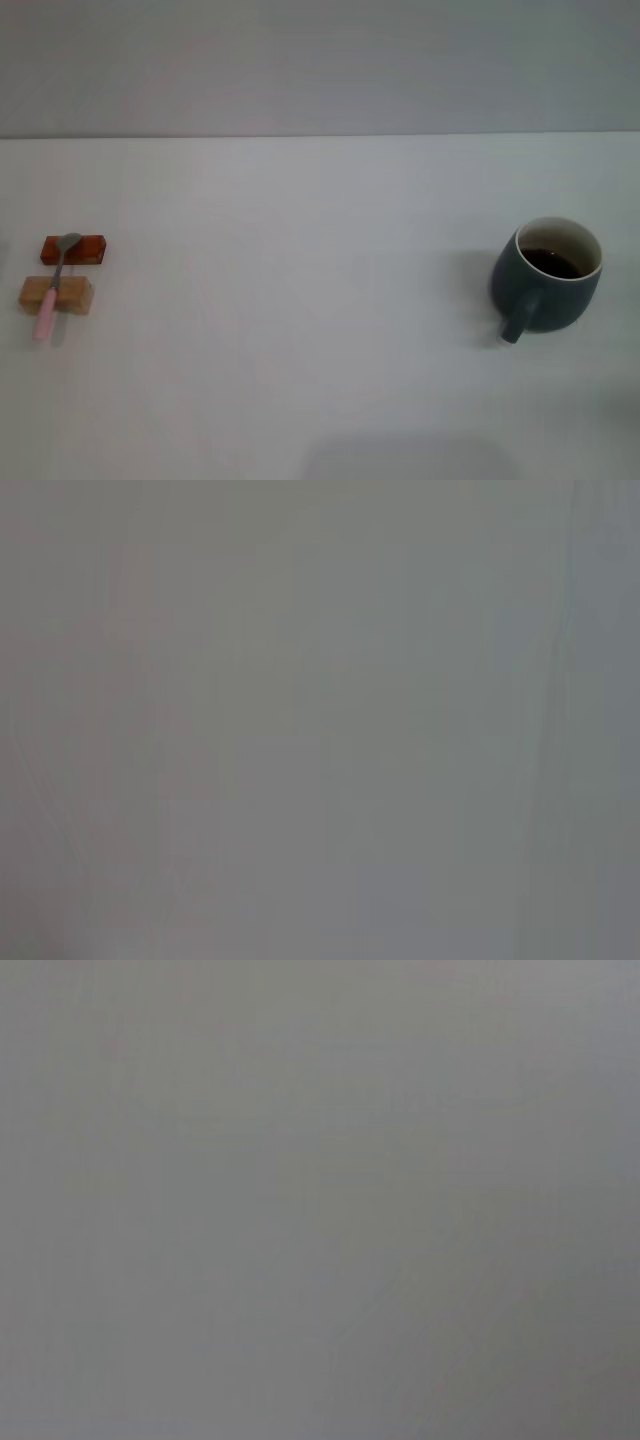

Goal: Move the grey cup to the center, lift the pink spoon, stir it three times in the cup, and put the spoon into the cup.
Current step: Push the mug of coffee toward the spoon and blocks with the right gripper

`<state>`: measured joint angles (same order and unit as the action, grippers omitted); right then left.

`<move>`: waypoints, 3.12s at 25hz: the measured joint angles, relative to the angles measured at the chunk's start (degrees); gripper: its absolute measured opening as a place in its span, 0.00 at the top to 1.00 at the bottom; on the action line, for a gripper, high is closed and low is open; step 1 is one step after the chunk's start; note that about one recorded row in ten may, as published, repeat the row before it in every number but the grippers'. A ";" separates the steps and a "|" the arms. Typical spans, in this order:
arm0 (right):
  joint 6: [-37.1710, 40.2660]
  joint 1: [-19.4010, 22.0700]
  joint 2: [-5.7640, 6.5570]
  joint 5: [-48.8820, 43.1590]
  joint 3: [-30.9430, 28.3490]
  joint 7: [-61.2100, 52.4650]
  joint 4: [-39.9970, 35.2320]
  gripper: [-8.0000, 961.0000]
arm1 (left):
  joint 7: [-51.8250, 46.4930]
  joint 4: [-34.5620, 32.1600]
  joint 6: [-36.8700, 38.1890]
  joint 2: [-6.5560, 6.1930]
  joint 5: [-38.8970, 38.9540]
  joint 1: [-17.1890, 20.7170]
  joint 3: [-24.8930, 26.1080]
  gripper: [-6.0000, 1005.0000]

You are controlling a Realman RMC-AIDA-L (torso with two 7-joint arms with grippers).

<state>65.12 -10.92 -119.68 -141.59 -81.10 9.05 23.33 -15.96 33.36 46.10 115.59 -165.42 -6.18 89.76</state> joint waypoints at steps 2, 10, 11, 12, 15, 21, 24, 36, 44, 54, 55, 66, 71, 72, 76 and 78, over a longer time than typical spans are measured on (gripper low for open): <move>0.25 1.12 -0.04 0.40 1.77 -0.11 0.03 0.62 | 0.78 -1.64 -0.01 -0.09 0.01 -1.49 1.99 0.26; -0.99 1.73 0.64 4.92 9.20 -2.85 -0.67 0.90 | 2.24 -1.35 0.24 -0.16 0.01 -2.15 4.81 0.26; -1.46 1.66 0.79 4.82 10.10 -3.44 -0.92 0.93 | 2.66 -1.32 0.30 -0.05 0.01 -2.18 5.26 0.26; -2.27 1.44 1.06 4.59 11.84 -4.09 -1.25 0.96 | 3.34 -1.32 0.47 0.13 0.01 -2.20 6.03 0.26; -2.84 1.28 1.22 4.07 13.23 -4.25 -1.44 0.97 | 3.69 -1.31 0.72 0.25 0.01 -2.21 6.43 0.26; -6.19 0.62 1.68 -3.96 14.70 -6.07 -1.14 0.99 | 3.58 -0.21 0.83 0.51 0.07 -1.74 6.62 0.26; -7.34 0.20 2.40 -9.38 14.61 -9.53 -1.18 0.99 | 3.69 0.33 0.83 0.70 0.08 -1.44 6.64 0.26; -8.41 -0.57 4.12 -21.28 14.69 -15.75 -1.08 0.99 | 3.76 1.76 0.84 1.73 0.09 -0.34 7.52 0.26; -8.35 -1.69 4.94 -25.62 17.36 -18.14 -0.99 0.99 | 3.79 3.86 0.84 2.03 0.09 0.95 7.53 0.26; -9.63 -2.56 6.13 -25.67 21.67 -19.52 1.50 0.99 | 3.83 5.04 0.83 2.01 0.09 1.26 7.53 0.26; -9.63 -2.56 6.13 -25.67 21.67 -19.52 1.50 0.99 | 3.83 5.04 0.83 2.01 0.09 1.26 7.53 0.26; -16.24 -5.91 5.66 -25.67 25.87 -20.36 5.33 0.99 | 3.84 5.93 0.83 1.84 0.09 1.27 7.86 0.26; -18.05 -8.22 4.23 -25.67 27.57 -21.46 5.16 0.99 | 3.84 6.03 0.80 1.68 0.03 1.40 7.50 0.27; -18.93 -8.91 3.86 -25.67 28.28 -21.98 5.56 0.99 | 3.84 6.03 0.80 1.66 0.03 1.58 7.40 0.27; -20.14 -10.08 3.41 -25.66 29.78 -23.61 6.00 0.99 | 3.84 6.02 0.80 1.64 0.00 1.75 7.36 0.32; -20.90 -10.82 2.80 -25.67 30.35 -24.22 6.03 0.99 | 3.84 5.93 0.80 1.64 -0.01 1.80 7.36 0.36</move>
<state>44.22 -21.74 -116.88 -167.26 -50.75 -15.17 29.36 -12.12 39.30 46.90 117.24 -165.42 -4.38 97.12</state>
